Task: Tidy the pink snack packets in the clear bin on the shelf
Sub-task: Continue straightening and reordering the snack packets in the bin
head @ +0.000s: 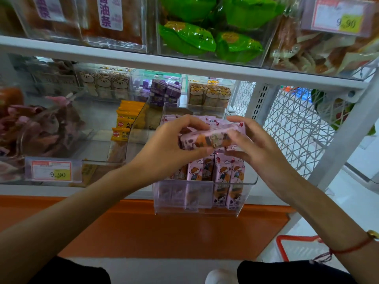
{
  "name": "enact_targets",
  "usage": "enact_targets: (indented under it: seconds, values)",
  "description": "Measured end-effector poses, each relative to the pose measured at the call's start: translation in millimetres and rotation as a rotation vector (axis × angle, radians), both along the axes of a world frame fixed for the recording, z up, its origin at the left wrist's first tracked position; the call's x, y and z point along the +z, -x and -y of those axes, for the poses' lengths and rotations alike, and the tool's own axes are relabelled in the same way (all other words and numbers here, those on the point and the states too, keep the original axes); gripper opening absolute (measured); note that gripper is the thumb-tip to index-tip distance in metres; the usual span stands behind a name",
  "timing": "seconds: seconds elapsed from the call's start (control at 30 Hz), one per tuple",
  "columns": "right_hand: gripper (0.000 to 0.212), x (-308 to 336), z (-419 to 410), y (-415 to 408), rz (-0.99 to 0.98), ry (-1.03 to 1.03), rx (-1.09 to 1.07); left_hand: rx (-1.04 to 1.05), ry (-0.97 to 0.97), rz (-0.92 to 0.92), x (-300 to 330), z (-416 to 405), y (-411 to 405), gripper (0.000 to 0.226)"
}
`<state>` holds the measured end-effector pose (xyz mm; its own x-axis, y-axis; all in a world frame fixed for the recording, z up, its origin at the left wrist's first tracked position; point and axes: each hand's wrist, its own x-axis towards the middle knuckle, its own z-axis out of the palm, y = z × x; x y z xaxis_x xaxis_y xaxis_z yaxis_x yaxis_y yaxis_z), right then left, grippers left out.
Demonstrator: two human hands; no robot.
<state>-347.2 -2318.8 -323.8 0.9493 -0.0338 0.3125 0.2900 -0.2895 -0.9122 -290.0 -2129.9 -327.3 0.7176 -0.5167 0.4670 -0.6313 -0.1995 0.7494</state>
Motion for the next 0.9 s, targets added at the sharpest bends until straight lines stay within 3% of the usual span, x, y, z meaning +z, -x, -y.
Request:
enact_targets:
  seconds: [0.1, 0.27, 0.4, 0.47, 0.63, 0.73, 0.9]
  values:
    - [0.058, 1, -7, 3, 0.039, 0.202, -0.04, 0.037, -0.018, 0.057, -4, 1, -1, 0.038]
    - [0.048, 16, 8, 0, 0.068, 0.333, -0.188, 0.099, -0.298, 0.169, -7, -6, -13, 0.068]
    - [0.049, 25, 17, -13, -0.244, 0.428, -0.12, 0.107, -0.644, 0.392, -14, -4, -15, 0.061]
    - [0.055, 25, 10, -20, -0.316, 0.574, -0.069, 0.13, -0.759, 0.467, -15, -2, -18, 0.058]
    - [0.046, 26, -7, -23, -0.145, 0.761, 0.021, 0.138, -0.782, 0.508, -15, -2, -21, 0.051]
    - [0.041, 18, -4, -24, -0.034, 0.85, -0.029, 0.162, -0.77, 0.528, -17, -4, -22, 0.051]
    - [0.038, -17, -8, -23, 0.105, 1.213, -0.078, 0.195, -0.749, 0.519, -23, -2, -22, 0.047]
